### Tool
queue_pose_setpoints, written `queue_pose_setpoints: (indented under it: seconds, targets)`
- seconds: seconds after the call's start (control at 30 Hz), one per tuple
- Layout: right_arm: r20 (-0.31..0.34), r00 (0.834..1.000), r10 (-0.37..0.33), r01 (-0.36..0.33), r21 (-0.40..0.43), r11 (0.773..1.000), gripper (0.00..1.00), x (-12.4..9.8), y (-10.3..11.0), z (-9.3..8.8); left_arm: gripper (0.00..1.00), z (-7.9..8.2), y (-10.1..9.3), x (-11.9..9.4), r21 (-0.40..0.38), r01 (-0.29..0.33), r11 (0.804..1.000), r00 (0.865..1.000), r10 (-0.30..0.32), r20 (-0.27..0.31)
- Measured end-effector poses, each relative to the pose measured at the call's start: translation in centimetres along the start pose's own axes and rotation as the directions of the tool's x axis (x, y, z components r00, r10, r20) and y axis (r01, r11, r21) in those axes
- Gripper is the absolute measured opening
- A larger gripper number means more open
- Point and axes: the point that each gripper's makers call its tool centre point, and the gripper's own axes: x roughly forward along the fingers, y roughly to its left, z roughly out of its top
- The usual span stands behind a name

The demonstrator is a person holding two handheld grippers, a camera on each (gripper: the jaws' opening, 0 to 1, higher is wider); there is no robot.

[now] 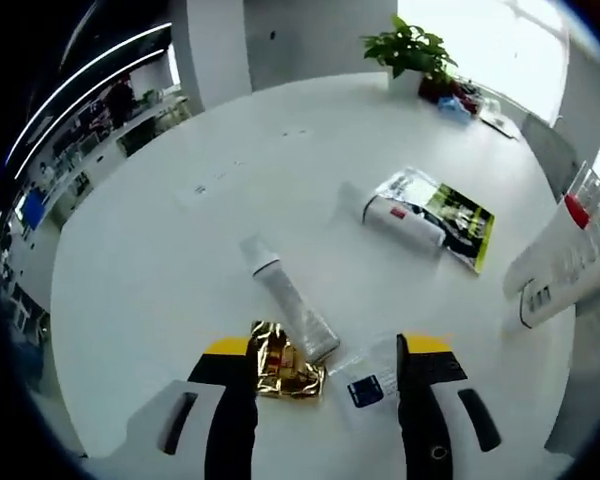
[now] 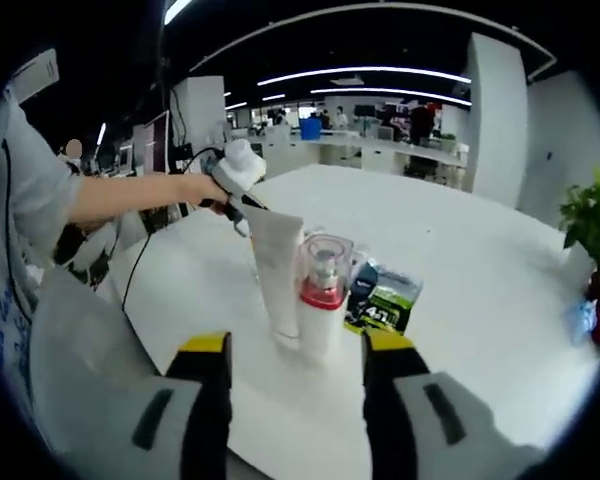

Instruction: Arrange the skincare products in the storage area until every visible bottle or jar stands upright without overlapping.

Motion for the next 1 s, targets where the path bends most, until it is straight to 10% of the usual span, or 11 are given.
queue_pose_setpoints:
  seconds: [1.0]
  targets:
    - [-0.029, 0.999, -0.034, 0.034, 0.024, 0.999, 0.45, 0.1, -1.4, -1.5, 0.31, 1.0, 2.2, 4.7, -0.062, -0.023, 0.998, 0.998, 0.018, -0.067]
